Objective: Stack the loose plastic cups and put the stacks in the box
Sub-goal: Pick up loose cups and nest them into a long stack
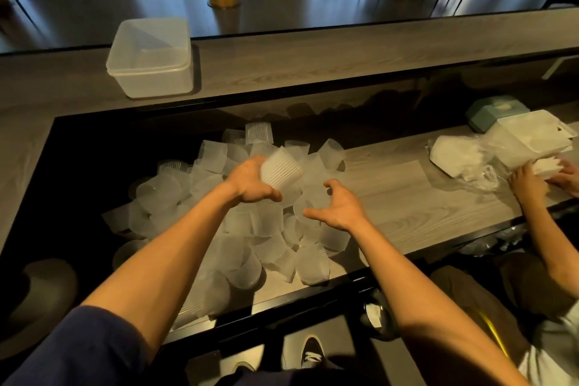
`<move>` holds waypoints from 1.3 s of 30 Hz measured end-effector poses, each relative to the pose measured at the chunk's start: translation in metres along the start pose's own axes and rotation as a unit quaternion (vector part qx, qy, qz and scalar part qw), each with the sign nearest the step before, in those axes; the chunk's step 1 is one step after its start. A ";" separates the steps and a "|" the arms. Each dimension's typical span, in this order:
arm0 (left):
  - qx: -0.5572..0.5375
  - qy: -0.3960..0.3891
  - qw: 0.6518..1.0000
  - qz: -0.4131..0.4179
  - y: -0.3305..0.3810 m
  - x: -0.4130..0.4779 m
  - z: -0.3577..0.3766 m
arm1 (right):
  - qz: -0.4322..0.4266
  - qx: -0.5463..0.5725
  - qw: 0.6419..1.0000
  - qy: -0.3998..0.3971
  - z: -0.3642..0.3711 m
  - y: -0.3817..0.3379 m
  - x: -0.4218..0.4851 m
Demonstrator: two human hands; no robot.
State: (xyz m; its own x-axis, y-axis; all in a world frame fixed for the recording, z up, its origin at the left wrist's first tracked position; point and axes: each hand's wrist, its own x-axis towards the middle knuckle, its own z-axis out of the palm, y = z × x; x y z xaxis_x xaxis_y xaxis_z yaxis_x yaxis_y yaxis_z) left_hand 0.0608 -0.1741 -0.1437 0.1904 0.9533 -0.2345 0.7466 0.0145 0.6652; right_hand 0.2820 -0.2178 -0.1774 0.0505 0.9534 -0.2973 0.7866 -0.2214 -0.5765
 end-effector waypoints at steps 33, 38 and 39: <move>0.030 -0.001 0.997 0.070 0.019 0.001 -0.013 | -0.080 0.371 0.924 -0.055 -0.038 -0.045 0.021; 0.016 0.026 0.998 0.052 0.019 0.004 -0.014 | -0.042 0.469 0.881 0.030 -0.043 -0.026 0.032; 0.014 0.029 0.998 0.047 0.017 0.005 -0.015 | -0.018 0.476 0.876 0.076 -0.044 -0.021 0.036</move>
State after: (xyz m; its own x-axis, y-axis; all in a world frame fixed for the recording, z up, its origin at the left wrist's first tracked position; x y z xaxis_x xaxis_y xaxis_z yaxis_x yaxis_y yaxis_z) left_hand 0.0648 -0.1648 -0.1228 0.2238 0.9659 -0.1304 0.7449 -0.0832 0.6620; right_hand 0.2945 -0.1701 -0.1425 0.1744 0.9634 -0.2034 -0.0758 -0.1928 -0.9783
